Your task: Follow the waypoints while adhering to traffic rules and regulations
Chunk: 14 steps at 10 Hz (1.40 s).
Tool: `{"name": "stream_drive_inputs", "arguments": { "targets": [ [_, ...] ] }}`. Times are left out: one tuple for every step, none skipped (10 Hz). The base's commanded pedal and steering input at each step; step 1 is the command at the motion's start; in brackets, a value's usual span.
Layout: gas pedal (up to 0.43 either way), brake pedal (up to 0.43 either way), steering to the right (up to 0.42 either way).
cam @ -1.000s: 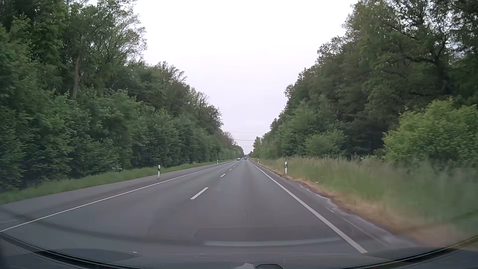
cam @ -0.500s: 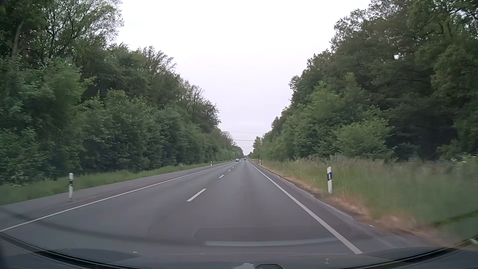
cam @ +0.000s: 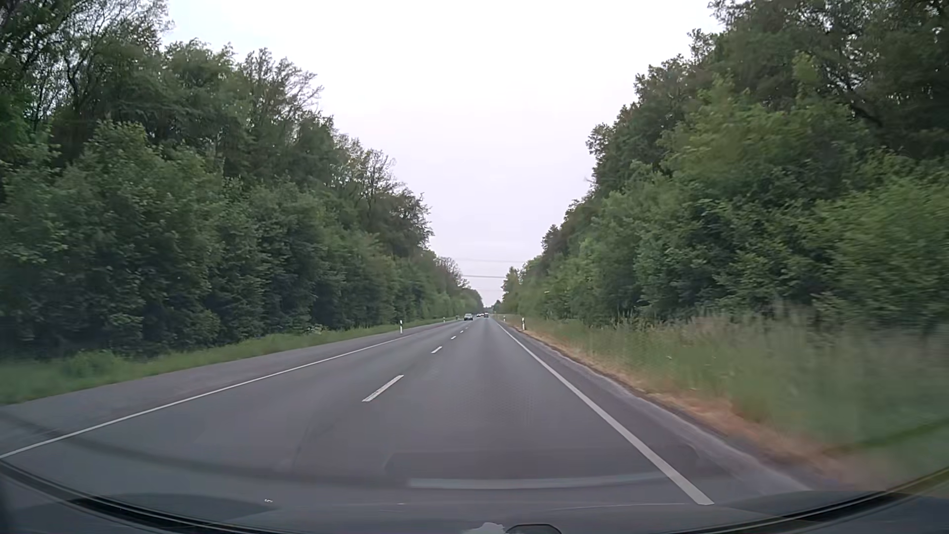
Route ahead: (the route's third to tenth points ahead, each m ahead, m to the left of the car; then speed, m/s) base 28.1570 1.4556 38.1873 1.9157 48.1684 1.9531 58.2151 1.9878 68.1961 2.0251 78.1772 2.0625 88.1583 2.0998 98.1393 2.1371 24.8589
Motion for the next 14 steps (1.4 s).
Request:
{"name": "stream_drive_inputs", "arguments": {
  "targets": [
    [0.268, 0.0, -0.001],
    [0.268, 0.0, -0.001],
    [0.268, 0.0, -0.002],
    [0.268, 0.0, -0.002],
    [0.268, 0.0, -0.002],
    [0.268, 0.0, -0.003],
    [0.268, 0.0, -0.003],
    [0.268, 0.0, -0.003],
    [0.268, 0.0, -0.003],
    [0.268, 0.0, -0.003],
    [0.268, 0.0, -0.004],
    [0.268, 0.0, -0.005],
    [0.268, 0.0, -0.005],
    [0.268, 0.0, -0.005]
  ]
}}
